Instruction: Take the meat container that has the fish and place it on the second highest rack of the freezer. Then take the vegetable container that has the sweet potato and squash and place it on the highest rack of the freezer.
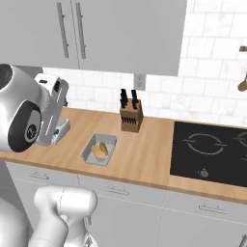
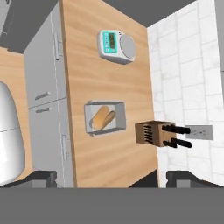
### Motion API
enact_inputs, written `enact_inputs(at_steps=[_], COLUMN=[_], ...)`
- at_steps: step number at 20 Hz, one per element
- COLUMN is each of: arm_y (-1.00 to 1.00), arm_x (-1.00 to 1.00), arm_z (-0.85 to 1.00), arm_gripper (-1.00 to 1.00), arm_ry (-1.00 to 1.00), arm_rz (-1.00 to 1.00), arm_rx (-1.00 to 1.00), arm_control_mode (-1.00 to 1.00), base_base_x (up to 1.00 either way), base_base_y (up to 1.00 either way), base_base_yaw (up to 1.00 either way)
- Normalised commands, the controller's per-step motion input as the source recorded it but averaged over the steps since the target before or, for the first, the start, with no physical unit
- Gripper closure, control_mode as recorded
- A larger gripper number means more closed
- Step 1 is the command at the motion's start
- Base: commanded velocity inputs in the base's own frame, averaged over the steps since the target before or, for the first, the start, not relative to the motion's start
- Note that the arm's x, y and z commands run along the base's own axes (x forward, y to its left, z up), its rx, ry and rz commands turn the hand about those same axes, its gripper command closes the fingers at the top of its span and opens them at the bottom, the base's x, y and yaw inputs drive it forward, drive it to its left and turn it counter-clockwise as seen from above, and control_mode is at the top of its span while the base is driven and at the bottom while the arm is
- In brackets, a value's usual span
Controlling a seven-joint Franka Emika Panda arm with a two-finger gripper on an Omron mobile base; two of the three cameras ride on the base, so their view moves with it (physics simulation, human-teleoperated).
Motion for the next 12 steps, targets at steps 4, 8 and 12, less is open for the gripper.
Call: enact_inputs(at_steps=[4,8,12], arm_y=[0.00,0.00,0.00], arm_x=[0.00,0.00,0.00], arm_z=[0.00,0.00,0.00], arm_gripper=[-1.00,-1.00,-1.00], arm_ry=[0.00,0.00,0.00], arm_rz=[0.00,0.00,0.00], arm_rx=[0.00,0.00,0.00], arm_control_mode=[1.00,1.00,1.00], base_base_x=[0.12,0.00,0.00], base_base_y=[0.26,0.00,0.00], base_base_yaw=[0.00,0.00,0.00])
